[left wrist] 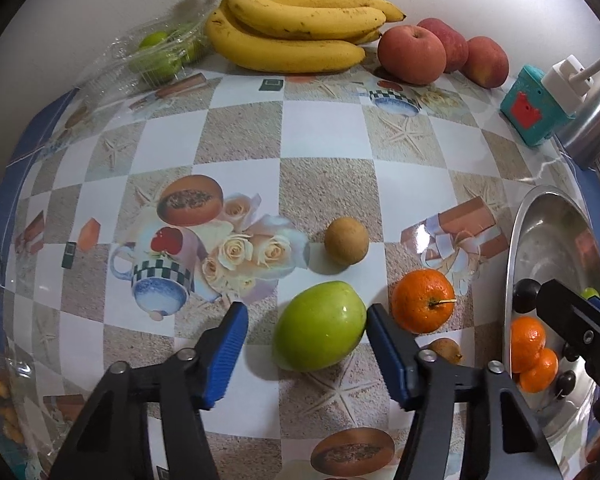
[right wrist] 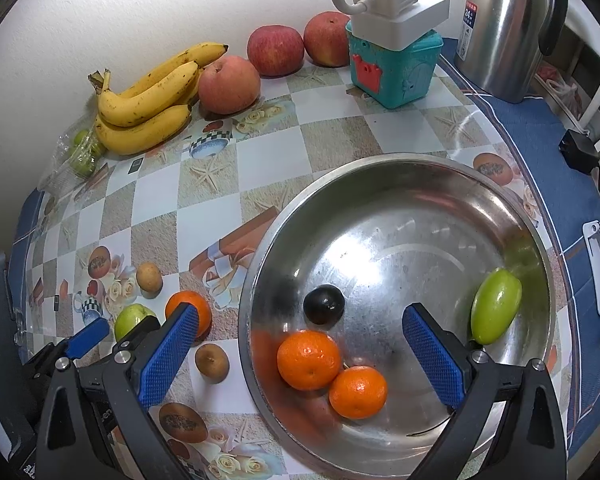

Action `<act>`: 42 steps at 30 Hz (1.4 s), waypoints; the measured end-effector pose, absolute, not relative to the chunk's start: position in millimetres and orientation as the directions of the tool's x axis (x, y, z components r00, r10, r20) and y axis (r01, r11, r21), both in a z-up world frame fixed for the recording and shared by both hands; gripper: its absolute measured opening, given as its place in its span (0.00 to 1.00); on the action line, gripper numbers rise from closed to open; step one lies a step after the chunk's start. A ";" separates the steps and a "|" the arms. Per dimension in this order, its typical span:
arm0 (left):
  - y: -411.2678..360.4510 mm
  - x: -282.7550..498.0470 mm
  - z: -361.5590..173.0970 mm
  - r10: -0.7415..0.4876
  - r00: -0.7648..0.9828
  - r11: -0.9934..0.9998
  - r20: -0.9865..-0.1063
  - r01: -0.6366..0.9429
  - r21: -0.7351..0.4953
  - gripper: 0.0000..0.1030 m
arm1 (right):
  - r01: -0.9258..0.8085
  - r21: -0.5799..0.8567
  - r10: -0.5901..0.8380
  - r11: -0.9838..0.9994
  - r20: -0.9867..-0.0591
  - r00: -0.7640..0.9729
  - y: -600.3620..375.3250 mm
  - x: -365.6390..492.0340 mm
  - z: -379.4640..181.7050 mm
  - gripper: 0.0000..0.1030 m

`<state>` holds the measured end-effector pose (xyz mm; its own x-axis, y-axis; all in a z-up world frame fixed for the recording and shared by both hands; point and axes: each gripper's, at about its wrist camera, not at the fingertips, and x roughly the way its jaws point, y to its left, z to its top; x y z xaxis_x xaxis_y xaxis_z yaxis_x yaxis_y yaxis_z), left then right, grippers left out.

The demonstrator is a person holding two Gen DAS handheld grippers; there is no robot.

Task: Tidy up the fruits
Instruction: 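Lower the left tool around the green apple and close it, then close the right tool on the mandarin while the left tool holds the green apple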

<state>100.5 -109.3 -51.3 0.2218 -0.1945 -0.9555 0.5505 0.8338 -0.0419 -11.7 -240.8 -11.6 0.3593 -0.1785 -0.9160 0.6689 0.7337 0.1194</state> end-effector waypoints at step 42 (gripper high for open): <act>-59.2 127.4 -32.6 -0.264 0.178 0.920 -0.948 0.341 -0.192 0.48 | 0.604 0.108 -0.160 0.789 -0.914 0.372 -217.8 7.1 -20.5 0.99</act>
